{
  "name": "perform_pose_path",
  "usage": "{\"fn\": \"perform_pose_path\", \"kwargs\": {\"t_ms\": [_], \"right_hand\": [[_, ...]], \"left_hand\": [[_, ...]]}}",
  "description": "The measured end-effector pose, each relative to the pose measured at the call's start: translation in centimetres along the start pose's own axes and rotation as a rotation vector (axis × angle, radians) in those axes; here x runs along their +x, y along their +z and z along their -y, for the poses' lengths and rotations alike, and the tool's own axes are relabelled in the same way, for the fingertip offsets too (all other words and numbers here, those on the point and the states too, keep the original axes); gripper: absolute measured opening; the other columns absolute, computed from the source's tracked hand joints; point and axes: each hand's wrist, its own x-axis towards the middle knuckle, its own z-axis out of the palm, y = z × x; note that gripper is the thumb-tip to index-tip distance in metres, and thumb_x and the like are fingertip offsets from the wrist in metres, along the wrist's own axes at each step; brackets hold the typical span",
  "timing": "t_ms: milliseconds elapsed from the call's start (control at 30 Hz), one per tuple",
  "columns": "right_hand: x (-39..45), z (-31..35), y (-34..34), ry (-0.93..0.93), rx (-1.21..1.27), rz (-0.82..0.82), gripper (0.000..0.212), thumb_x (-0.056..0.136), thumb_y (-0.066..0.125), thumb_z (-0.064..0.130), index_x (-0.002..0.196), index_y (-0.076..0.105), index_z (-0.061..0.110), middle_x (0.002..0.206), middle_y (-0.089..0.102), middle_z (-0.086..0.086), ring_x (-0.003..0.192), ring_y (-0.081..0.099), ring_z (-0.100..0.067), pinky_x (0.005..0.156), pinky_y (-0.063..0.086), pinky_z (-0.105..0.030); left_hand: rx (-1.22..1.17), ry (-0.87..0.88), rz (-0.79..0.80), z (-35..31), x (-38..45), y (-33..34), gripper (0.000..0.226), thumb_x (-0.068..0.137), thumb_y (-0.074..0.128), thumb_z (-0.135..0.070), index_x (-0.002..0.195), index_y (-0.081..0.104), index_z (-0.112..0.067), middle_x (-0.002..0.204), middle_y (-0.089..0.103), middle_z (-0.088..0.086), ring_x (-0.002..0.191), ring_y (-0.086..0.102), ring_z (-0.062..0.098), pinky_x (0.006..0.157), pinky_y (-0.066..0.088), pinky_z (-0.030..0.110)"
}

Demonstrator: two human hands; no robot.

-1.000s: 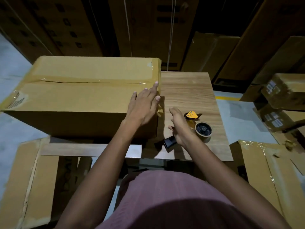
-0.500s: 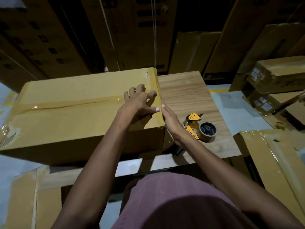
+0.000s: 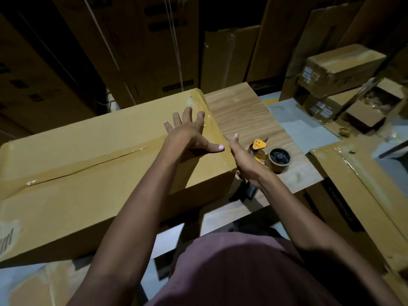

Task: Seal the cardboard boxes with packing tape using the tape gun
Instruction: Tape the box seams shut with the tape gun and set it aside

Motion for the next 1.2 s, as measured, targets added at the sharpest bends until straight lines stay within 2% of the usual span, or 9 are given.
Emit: {"fn": "perform_pose_path", "kwargs": {"t_ms": [100, 200, 400, 633, 733, 833, 1000, 1100, 1200], "right_hand": [[0.9, 0.8, -0.2, 0.05, -0.039, -0.005, 0.089, 0.081, 0.017, 0.092, 0.151, 0.046, 0.047, 0.138, 0.064, 0.005, 0.122, 0.06, -0.014, 0.113, 0.045, -0.045], [1.8, 3.0, -0.3, 0.081, -0.092, 0.075, 0.084, 0.092, 0.005, 0.084, 0.154, 0.043, 0.042, 0.134, 0.063, 0.003, 0.124, 0.059, -0.018, 0.107, 0.048, -0.043], [6.8, 8.3, 0.4, 0.095, -0.264, 0.085, 0.098, 0.091, -0.008, 0.081, 0.159, 0.039, 0.03, 0.161, 0.041, -0.009, 0.152, 0.026, -0.024, 0.127, 0.011, -0.056], [11.2, 9.7, 1.7, 0.15, -0.107, 0.048, 0.102, 0.093, 0.0, 0.082, 0.147, 0.053, 0.014, 0.125, 0.069, -0.02, 0.124, 0.062, -0.035, 0.113, 0.046, -0.053], [10.6, 8.1, 1.4, 0.095, -0.016, 0.054, 0.076, 0.104, 0.017, 0.069, 0.129, 0.064, 0.016, 0.103, 0.073, -0.013, 0.102, 0.07, -0.029, 0.087, 0.059, -0.039], [10.6, 5.8, 0.5, 0.045, 0.039, 0.068, 0.049, 0.105, 0.035, 0.053, 0.115, 0.066, 0.017, 0.093, 0.068, -0.008, 0.094, 0.066, -0.029, 0.079, 0.056, -0.037], [11.6, 5.2, -0.1, 0.099, 0.056, 0.086, 0.052, 0.104, 0.036, 0.06, 0.118, 0.063, 0.018, 0.087, 0.073, -0.004, 0.089, 0.071, -0.024, 0.068, 0.056, -0.033], [13.4, 7.2, 0.1, 0.112, 0.053, 0.067, 0.024, 0.104, 0.033, 0.062, 0.098, 0.039, 0.04, 0.065, 0.07, 0.002, 0.062, 0.07, -0.015, 0.054, 0.055, -0.027], [16.0, 9.5, 0.4, 0.132, 0.05, 0.027, 0.019, 0.106, 0.035, 0.057, 0.097, 0.035, 0.04, 0.071, 0.071, -0.004, 0.058, 0.072, -0.018, 0.054, 0.057, -0.03]], "left_hand": [[0.077, 0.032, -0.015, 0.1, 0.2, -0.1, 0.138, 0.058, 0.066, -0.089, 0.161, -0.008, -0.034, 0.168, -0.011, 0.006, 0.153, -0.001, 0.042, 0.121, 0.008, 0.064], [0.24, 0.095, -0.008, 0.3, 0.1, -1.8, 0.128, 0.067, 0.066, -0.083, 0.163, 0.0, -0.029, 0.166, 0.012, 0.012, 0.15, 0.017, 0.042, 0.122, 0.01, 0.06], [0.208, 0.143, -0.032, 0.3, 0.4, -4.0, 0.102, 0.072, 0.086, -0.052, 0.154, 0.033, -0.023, 0.148, 0.039, 0.016, 0.137, 0.037, 0.04, 0.116, 0.033, 0.056], [0.217, 0.066, -0.115, -0.2, 0.6, -2.2, 0.126, 0.069, 0.088, -0.051, 0.16, 0.006, -0.021, 0.154, 0.029, 0.017, 0.143, 0.029, 0.041, 0.121, 0.019, 0.061], [0.214, 0.014, -0.152, -0.5, 0.7, -1.8, 0.134, 0.065, 0.09, -0.053, 0.161, 0.002, -0.02, 0.155, 0.022, 0.016, 0.144, 0.024, 0.041, 0.122, 0.015, 0.061], [0.181, -0.028, -0.094, -0.8, 0.9, -1.5, 0.14, 0.062, 0.091, -0.054, 0.161, -0.003, -0.023, 0.159, 0.009, 0.014, 0.147, 0.014, 0.043, 0.123, 0.008, 0.063], [0.119, -0.055, 0.004, -0.1, 2.1, -1.3, 0.152, 0.06, 0.093, -0.054, 0.159, -0.021, -0.028, 0.163, -0.031, 0.01, 0.15, -0.022, 0.045, 0.122, -0.003, 0.064], [0.121, -0.036, 0.04, 0.3, 2.3, -1.5, 0.152, 0.062, 0.09, -0.056, 0.158, -0.023, -0.028, 0.162, -0.035, 0.009, 0.149, -0.026, 0.045, 0.122, -0.003, 0.064], [0.121, -0.041, 0.042, 0.1, 2.2, -1.4, 0.149, 0.064, 0.09, -0.054, 0.158, -0.024, -0.027, 0.161, -0.037, 0.009, 0.149, -0.026, 0.045, 0.122, -0.003, 0.063]]}}
